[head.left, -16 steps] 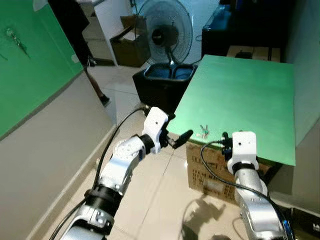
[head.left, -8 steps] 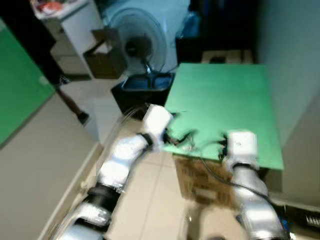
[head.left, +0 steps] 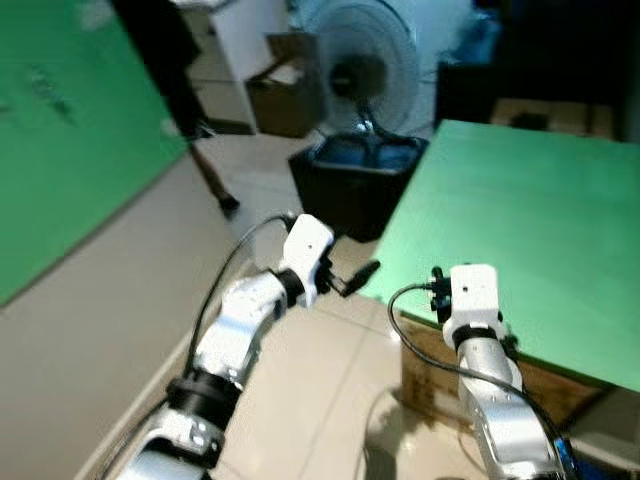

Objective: Hang keys on a hook

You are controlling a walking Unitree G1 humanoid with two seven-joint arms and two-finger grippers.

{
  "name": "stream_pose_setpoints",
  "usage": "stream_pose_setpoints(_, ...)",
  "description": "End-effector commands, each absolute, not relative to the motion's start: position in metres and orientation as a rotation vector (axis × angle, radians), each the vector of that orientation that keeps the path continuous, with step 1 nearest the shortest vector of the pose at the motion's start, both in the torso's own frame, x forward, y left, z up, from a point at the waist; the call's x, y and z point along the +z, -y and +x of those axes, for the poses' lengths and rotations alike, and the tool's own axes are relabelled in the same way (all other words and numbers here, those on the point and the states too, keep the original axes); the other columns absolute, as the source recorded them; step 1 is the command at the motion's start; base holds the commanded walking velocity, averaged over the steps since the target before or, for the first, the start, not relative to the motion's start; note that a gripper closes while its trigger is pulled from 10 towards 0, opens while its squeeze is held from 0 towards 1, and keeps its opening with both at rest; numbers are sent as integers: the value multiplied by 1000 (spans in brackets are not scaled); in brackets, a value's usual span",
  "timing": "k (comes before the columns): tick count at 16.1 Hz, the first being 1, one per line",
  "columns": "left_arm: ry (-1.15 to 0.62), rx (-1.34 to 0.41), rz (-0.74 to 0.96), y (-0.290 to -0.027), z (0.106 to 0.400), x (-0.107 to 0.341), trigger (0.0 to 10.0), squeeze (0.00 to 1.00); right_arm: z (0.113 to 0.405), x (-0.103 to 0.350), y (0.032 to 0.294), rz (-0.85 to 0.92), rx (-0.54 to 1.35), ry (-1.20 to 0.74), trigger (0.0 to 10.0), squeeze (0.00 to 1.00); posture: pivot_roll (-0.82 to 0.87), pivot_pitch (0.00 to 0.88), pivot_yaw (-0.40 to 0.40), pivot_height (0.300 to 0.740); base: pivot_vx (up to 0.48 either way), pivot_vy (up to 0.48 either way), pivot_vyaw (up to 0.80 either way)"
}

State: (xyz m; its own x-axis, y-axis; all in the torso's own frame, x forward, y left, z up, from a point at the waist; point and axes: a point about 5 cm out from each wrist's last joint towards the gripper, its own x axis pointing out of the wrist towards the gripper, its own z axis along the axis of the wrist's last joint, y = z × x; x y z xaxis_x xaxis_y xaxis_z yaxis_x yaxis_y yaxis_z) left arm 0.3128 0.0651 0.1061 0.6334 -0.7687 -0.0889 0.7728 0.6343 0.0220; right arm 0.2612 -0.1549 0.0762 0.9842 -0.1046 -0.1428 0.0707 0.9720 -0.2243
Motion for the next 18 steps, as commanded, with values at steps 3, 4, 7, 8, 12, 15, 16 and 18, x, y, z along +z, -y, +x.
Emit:
stream_pose_setpoints(3, -41, -889, 81, -66, 315, 113, 10000, 0, 262, 76, 153, -214, -89, -159, 10000, 0, -259, 0, 221, 740, 435, 0, 0)
stream_pose_setpoints(4, -40, -890, 82, -66, 315, 113, 10000, 0, 262, 76, 153, -215, -90, -159, 10000, 0, -258, 0, 222, 740, 450, 0, 0)
stream_pose_setpoints(7, -48, -904, 71, -66, 314, 113, 10000, 0, 264, 76, 153, -219, -95, -160, 10000, 0, -256, 0, 222, 740, 471, 0, 0)
stream_pose_setpoints(8, -53, -910, 68, -65, 313, 112, 10000, 0, 266, 76, 153, -219, -96, -161, 10000, 0, -255, 0, 222, 740, 454, 0, 0)
stream_pose_setpoints(12, -56, -899, 90, -68, 313, 111, 10000, 0, 273, 82, 158, -203, -181, -133, 10000, 0, -251, 0, 227, 740, 0, 0, 0)
stream_pose_setpoints(15, -57, -899, 85, -70, 312, 112, 10000, 0, 279, 79, 160, -167, -232, -151, 10000, 0, -248, 0, 240, 740, 0, 0, 0)
stream_pose_setpoints(16, -56, -903, 86, -70, 312, 113, 10000, 0, 283, 76, 160, -143, -243, -162, 10000, 0, -241, 0, 244, 740, 0, 0, 0)
stream_pose_setpoints(18, -60, -904, 91, -74, 311, 114, 10000, 0, 287, 70, 161, -99, -279, -183, 10000, 0, -225, 0, 257, 740, 0, 0, 0)
